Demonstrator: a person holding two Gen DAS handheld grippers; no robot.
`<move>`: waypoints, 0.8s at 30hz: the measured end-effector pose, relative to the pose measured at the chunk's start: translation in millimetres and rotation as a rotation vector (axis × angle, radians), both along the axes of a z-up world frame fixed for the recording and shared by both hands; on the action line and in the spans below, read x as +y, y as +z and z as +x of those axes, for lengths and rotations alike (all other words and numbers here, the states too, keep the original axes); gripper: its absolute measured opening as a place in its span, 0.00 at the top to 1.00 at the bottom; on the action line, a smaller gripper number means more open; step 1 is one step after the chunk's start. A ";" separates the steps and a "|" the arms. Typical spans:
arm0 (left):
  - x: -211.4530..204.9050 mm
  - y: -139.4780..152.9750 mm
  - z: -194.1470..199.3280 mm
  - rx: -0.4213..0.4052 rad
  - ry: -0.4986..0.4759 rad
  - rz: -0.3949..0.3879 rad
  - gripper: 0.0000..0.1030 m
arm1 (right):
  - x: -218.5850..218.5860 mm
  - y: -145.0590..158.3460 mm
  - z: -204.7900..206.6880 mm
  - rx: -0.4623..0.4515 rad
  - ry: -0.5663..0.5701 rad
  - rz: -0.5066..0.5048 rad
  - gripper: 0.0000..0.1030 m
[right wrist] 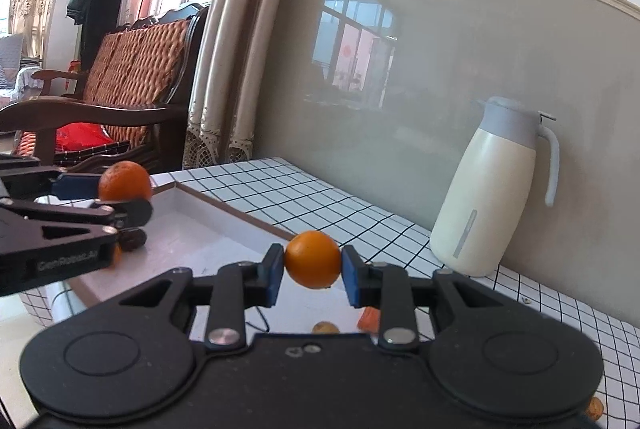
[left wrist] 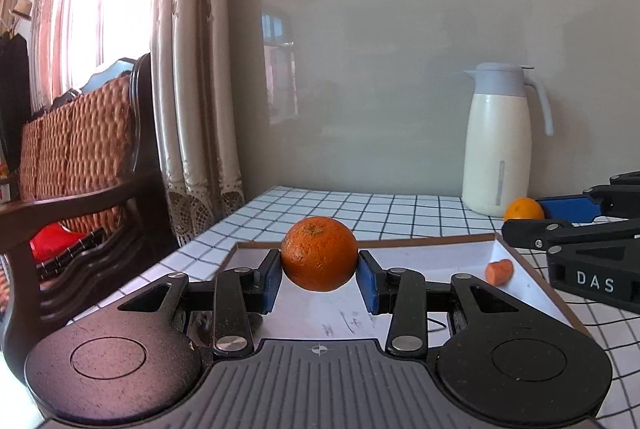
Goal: Organize fruits
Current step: 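Carry both oranges in the left and right tools toward the box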
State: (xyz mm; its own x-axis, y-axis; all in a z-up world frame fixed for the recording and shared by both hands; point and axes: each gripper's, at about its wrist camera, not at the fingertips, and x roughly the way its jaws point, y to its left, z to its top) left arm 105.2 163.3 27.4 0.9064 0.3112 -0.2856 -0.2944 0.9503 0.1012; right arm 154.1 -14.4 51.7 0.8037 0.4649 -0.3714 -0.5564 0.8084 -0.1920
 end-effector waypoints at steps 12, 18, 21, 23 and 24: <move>20.9 -1.5 38.4 0.019 0.029 -0.023 0.61 | 7.8 -8.2 26.7 0.024 -0.013 -0.006 0.78; 29.7 -2.4 52.7 0.039 0.041 -0.044 0.61 | 13.3 -12.2 41.7 0.048 -0.018 -0.006 0.78; 33.5 -4.7 61.1 0.054 0.043 -0.047 0.61 | 16.7 -15.5 48.0 0.063 -0.017 -0.008 0.78; 34.9 -7.5 66.0 0.068 0.041 -0.053 0.61 | 17.4 -17.3 52.1 0.068 -0.017 -0.009 0.78; 35.3 -8.8 68.6 0.076 0.042 -0.054 0.61 | 18.1 -17.8 54.1 0.071 -0.017 -0.009 0.78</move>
